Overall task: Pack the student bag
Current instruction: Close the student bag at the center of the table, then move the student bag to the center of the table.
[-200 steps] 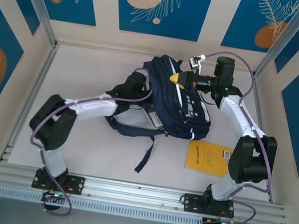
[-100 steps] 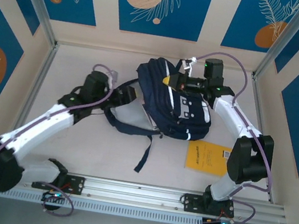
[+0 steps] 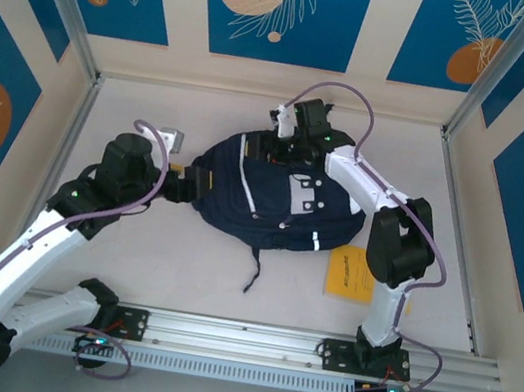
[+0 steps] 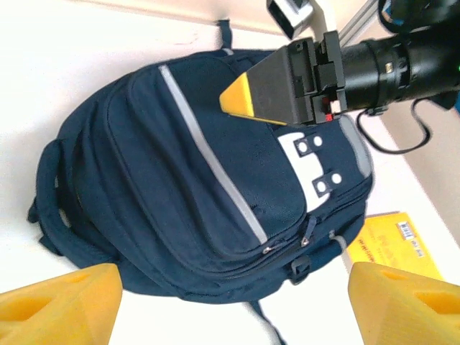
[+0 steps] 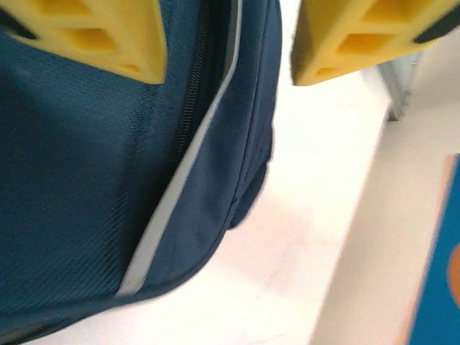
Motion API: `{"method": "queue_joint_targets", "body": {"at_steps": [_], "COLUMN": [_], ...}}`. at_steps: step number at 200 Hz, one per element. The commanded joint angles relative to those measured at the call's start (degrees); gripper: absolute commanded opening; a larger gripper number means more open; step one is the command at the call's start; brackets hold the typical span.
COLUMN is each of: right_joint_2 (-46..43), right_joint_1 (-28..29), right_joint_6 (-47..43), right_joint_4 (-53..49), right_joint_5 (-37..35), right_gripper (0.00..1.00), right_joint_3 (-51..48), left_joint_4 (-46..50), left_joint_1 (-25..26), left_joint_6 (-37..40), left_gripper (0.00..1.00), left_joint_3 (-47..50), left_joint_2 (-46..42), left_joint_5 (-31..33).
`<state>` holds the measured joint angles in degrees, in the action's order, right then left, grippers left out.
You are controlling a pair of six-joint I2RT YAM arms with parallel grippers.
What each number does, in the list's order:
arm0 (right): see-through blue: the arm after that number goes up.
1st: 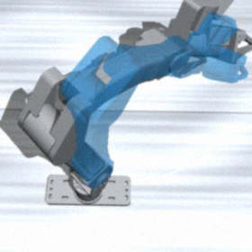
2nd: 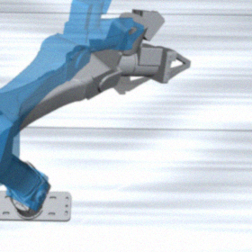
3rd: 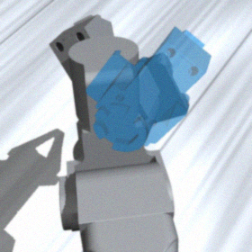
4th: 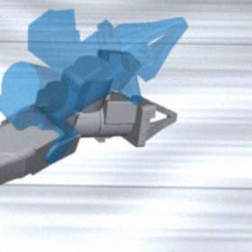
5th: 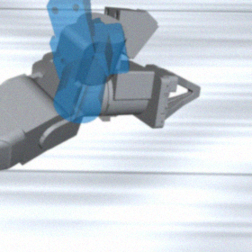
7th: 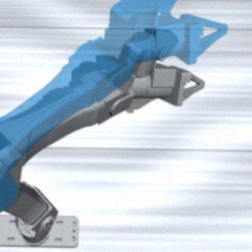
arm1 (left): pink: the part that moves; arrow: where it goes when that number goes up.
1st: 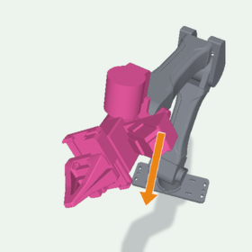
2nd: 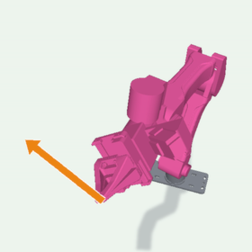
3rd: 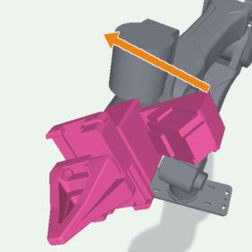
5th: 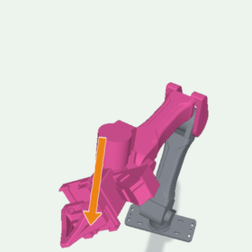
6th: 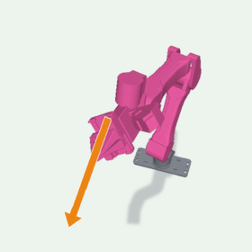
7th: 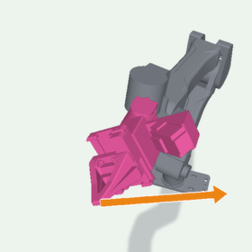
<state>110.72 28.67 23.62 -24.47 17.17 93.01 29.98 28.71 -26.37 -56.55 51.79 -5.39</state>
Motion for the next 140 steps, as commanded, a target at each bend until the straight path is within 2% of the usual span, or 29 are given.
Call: {"method": "queue_joint_targets", "body": {"at_steps": [1, 36, 71, 91, 108, 140], "right_joint_2": [-2.4, -8.1, -19.9, -27.0, -32.9, -40.0], "right_joint_1": [0.7, 0.2, 2.2, 1.9, 1.8, 2.1], "right_joint_6": [-3.6, -2.4, -1.0, 3.3, 7.4, 14.4], "right_joint_4": [-6.8, -12.3, -11.8, -12.6, -13.2, -13.8], "right_joint_5": [-9.4, -17.8, -31.9, -34.4, -34.9, -32.2], "right_gripper": [0.56, 0.57, 0.54, 0.52, 0.46, 0.28], "right_joint_3": [2.7, 2.5, -8.7, -17.3, -25.5, -39.6], "left_joint_4": [0.8, 0.5, 0.5, 0.3, -0.3, -0.3], "left_joint_1": [-0.2, -0.2, -0.1, 0.0, 0.2, 0.6], "left_joint_6": [2.9, 3.2, 3.2, 3.1, 3.1, 2.7], "left_gripper": [0.82, 0.82, 0.82, 0.82, 0.82, 0.81], "left_joint_3": [1.4, 1.6, 2.5, 2.6, 2.9, 2.4], "left_joint_2": [-0.3, -0.9, -1.7, -1.6, -1.3, 1.1], "left_joint_5": [1.6, 1.5, 0.5, 0.0, -1.2, -3.8]}}
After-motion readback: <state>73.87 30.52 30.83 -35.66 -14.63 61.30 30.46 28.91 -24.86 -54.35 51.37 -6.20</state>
